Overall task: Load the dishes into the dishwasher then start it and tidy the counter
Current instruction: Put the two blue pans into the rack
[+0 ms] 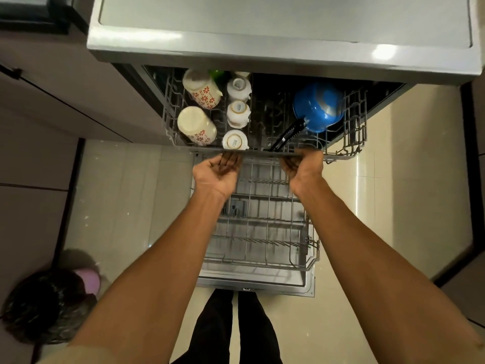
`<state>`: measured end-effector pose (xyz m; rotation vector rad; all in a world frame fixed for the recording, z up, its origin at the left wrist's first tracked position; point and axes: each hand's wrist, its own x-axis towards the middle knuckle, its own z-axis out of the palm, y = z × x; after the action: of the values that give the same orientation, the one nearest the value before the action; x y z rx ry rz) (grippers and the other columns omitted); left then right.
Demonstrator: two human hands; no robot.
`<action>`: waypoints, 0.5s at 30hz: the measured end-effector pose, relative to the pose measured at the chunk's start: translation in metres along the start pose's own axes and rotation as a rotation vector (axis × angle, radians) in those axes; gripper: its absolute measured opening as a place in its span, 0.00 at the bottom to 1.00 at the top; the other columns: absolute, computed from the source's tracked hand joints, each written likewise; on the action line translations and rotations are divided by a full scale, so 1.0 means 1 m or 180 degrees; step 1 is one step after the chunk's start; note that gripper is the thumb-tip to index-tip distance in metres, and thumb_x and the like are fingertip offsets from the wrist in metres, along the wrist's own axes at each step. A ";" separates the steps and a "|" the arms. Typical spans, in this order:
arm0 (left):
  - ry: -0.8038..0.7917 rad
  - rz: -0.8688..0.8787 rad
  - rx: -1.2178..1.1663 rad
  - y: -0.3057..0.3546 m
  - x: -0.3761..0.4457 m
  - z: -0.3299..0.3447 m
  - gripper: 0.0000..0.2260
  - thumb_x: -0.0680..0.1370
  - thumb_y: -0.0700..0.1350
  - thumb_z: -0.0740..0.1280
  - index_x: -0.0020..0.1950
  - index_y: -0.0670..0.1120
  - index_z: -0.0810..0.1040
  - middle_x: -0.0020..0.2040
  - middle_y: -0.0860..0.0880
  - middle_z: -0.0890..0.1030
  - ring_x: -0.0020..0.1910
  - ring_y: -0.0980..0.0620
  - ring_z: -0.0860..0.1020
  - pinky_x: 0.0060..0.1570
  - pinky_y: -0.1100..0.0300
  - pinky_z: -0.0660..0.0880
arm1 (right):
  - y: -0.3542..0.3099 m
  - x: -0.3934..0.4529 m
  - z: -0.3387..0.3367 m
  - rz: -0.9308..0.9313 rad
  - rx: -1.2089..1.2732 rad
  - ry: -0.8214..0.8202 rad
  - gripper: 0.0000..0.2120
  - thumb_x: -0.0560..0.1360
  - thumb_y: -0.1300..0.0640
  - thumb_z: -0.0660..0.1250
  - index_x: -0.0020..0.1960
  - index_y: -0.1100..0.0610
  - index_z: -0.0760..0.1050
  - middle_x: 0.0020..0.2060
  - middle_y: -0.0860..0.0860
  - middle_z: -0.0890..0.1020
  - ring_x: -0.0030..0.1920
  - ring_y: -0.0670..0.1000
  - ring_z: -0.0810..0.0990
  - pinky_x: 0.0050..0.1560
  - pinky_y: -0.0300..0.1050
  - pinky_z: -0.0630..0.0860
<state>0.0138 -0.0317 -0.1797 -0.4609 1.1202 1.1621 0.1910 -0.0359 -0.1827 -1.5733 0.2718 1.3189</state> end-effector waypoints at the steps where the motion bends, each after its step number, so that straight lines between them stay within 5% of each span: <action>1: -0.0090 0.0013 -0.0038 0.001 0.004 0.009 0.12 0.77 0.34 0.55 0.53 0.34 0.76 0.50 0.35 0.80 0.53 0.38 0.79 0.69 0.43 0.70 | -0.004 0.004 0.004 -0.0015 0.0059 -0.0098 0.11 0.79 0.61 0.55 0.42 0.58 0.73 0.48 0.59 0.79 0.50 0.59 0.80 0.60 0.55 0.81; 3: -0.0238 0.0083 -0.0037 0.005 0.012 0.028 0.10 0.76 0.33 0.56 0.50 0.35 0.76 0.46 0.37 0.79 0.48 0.40 0.78 0.69 0.44 0.70 | -0.014 0.014 0.014 -0.0027 0.0168 -0.0255 0.10 0.79 0.61 0.56 0.43 0.59 0.73 0.48 0.60 0.78 0.48 0.58 0.79 0.58 0.53 0.80; 7: -0.0450 0.0235 0.0166 0.017 0.034 0.062 0.14 0.70 0.33 0.59 0.53 0.35 0.76 0.49 0.37 0.79 0.54 0.40 0.77 0.70 0.45 0.69 | -0.039 0.037 0.033 -0.0006 0.0251 -0.0511 0.07 0.78 0.63 0.57 0.47 0.60 0.73 0.49 0.60 0.79 0.50 0.60 0.80 0.58 0.53 0.81; 15: -0.0480 0.0293 0.0476 0.032 0.059 0.110 0.10 0.77 0.35 0.58 0.54 0.35 0.76 0.53 0.37 0.78 0.60 0.39 0.77 0.70 0.44 0.69 | -0.063 0.058 0.063 -0.0105 0.0312 -0.1011 0.08 0.79 0.64 0.55 0.50 0.60 0.73 0.49 0.58 0.79 0.56 0.58 0.79 0.63 0.54 0.76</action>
<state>0.0331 0.0956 -0.1774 -0.2046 1.0966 1.1633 0.2188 0.0664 -0.1889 -1.2593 0.1100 1.4829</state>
